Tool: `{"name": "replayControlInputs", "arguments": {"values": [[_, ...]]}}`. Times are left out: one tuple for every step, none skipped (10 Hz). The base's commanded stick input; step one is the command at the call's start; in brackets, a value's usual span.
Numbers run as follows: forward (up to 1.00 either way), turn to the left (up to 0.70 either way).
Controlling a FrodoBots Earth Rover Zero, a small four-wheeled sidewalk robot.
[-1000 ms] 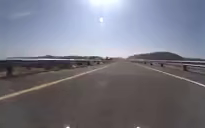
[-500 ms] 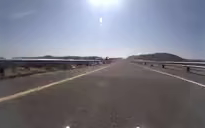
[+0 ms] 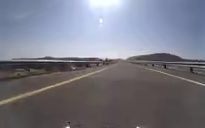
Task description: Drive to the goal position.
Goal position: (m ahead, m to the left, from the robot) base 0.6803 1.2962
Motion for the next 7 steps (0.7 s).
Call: {"name": "replayControlInputs", "arguments": {"values": [[0.7, -0.27], [0.7, -0.16], [0.7, -0.03], [0.7, 0.0], [0.7, 0.0], [0.7, 0.0], [0.7, 0.0]]}}
